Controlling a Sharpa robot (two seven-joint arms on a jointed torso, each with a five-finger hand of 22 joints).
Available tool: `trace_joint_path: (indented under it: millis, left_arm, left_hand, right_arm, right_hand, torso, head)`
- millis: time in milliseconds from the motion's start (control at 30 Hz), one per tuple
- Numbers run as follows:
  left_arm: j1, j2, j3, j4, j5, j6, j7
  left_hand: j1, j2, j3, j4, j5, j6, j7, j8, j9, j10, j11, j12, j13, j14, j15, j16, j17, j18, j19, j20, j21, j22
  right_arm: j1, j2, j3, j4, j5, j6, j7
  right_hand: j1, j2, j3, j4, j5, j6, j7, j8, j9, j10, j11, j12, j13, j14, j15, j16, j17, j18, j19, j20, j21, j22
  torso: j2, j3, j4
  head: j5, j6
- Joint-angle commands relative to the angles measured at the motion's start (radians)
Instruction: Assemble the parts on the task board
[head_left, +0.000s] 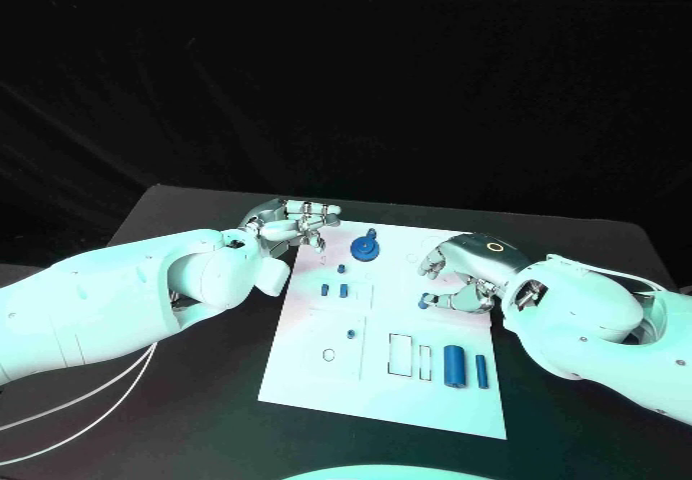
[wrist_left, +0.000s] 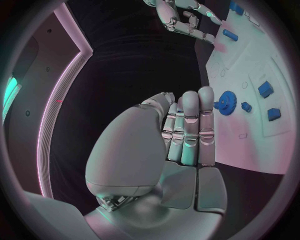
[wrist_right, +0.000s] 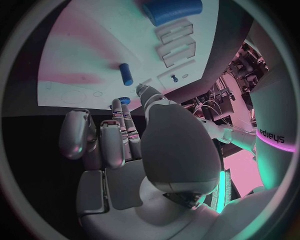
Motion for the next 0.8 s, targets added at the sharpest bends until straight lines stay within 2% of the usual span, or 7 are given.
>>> trace_joint_path:
  millis: [33, 200, 400, 533, 800]
  left_arm:
    - [0.001, 0.002, 0.0, -0.001, 0.004, 0.02, 0.002]
    - [0.001, 0.004, 0.0, -0.006, 0.004, 0.02, 0.002]
    - [0.001, 0.005, 0.0, -0.009, 0.004, 0.02, 0.002]
    - [0.001, 0.005, 0.0, -0.007, 0.004, 0.02, 0.001]
    - [0.001, 0.007, 0.0, -0.006, 0.004, 0.022, -0.001]
  left_hand:
    - [0.0, 0.01, -0.001, -0.005, -0.002, 0.005, -0.001, 0.004, 0.001, -0.007, 0.0, 0.003, 0.001, -0.006, 0.001, 0.003, -0.002, 0.015, -0.003, 0.005, -0.004, -0.001]
    - [0.0, 0.01, -0.002, -0.005, -0.002, 0.007, -0.001, 0.005, 0.001, -0.006, 0.0, 0.005, 0.001, -0.006, 0.001, 0.003, -0.002, 0.015, -0.003, 0.005, -0.005, -0.002]
    - [0.0, 0.01, -0.002, -0.005, -0.002, 0.007, -0.001, 0.005, 0.001, -0.006, 0.0, 0.005, 0.001, -0.006, 0.001, 0.003, -0.002, 0.015, -0.003, 0.005, -0.005, -0.002]
    - [0.0, 0.01, -0.002, -0.006, -0.002, 0.007, -0.001, 0.005, 0.001, -0.006, 0.0, 0.005, 0.002, -0.006, 0.001, 0.003, -0.002, 0.015, -0.003, 0.005, -0.005, -0.002]
    - [0.0, 0.011, -0.002, -0.006, -0.002, 0.008, -0.001, 0.006, 0.001, -0.006, 0.0, 0.005, 0.002, -0.006, 0.001, 0.003, -0.002, 0.015, -0.003, 0.006, -0.005, -0.002]
  right_arm:
    - [-0.002, -0.001, -0.002, -0.004, 0.017, 0.087, -0.007]
    - [-0.009, 0.005, -0.004, -0.011, 0.021, 0.103, -0.005]
    - [-0.016, 0.018, -0.005, -0.024, 0.019, 0.098, -0.004]
    - [-0.02, 0.031, -0.006, -0.035, 0.019, 0.09, -0.005]
    - [-0.025, 0.045, -0.007, -0.046, 0.023, 0.086, -0.003]
  right_hand:
    - [0.008, 0.014, -0.021, 0.001, 0.005, 0.012, 0.002, -0.003, -0.001, 0.0, 0.0, 0.012, 0.001, 0.035, 0.007, -0.001, 0.004, 0.003, 0.0, -0.003, 0.007, 0.129]
    - [0.013, 0.017, -0.03, 0.001, 0.005, 0.016, 0.003, -0.002, -0.002, 0.003, 0.0, 0.019, 0.001, 0.036, 0.007, 0.0, 0.004, 0.002, 0.003, -0.004, 0.01, 0.131]
    - [0.024, 0.027, -0.035, 0.0, 0.008, 0.019, 0.005, -0.002, -0.003, 0.005, 0.001, 0.025, 0.001, 0.035, 0.006, -0.001, 0.002, 0.002, 0.005, -0.003, 0.011, 0.132]
    - [0.033, 0.041, -0.033, 0.001, 0.008, 0.024, 0.005, -0.002, -0.004, 0.008, 0.0, 0.031, 0.001, 0.035, 0.005, -0.001, 0.001, -0.001, 0.01, -0.003, 0.022, 0.136]
    - [0.053, 0.069, -0.014, 0.004, -0.006, 0.046, -0.003, 0.003, -0.004, 0.027, -0.007, 0.043, -0.001, 0.037, 0.0, 0.005, 0.007, -0.004, 0.022, -0.005, 0.043, 0.145]
  torso:
    - [0.0, 0.0007, -0.0001]
    - [0.0, -0.0004, -0.0018]
    - [0.0, -0.0004, -0.0005]
    - [0.001, 0.0001, 0.0008]
    - [0.0, -0.0009, -0.0011]
  head:
    - [-0.003, 0.007]
    - [-0.002, 0.01]
    - [-0.003, 0.01]
    - [-0.002, 0.009]
    - [0.0, 0.006]
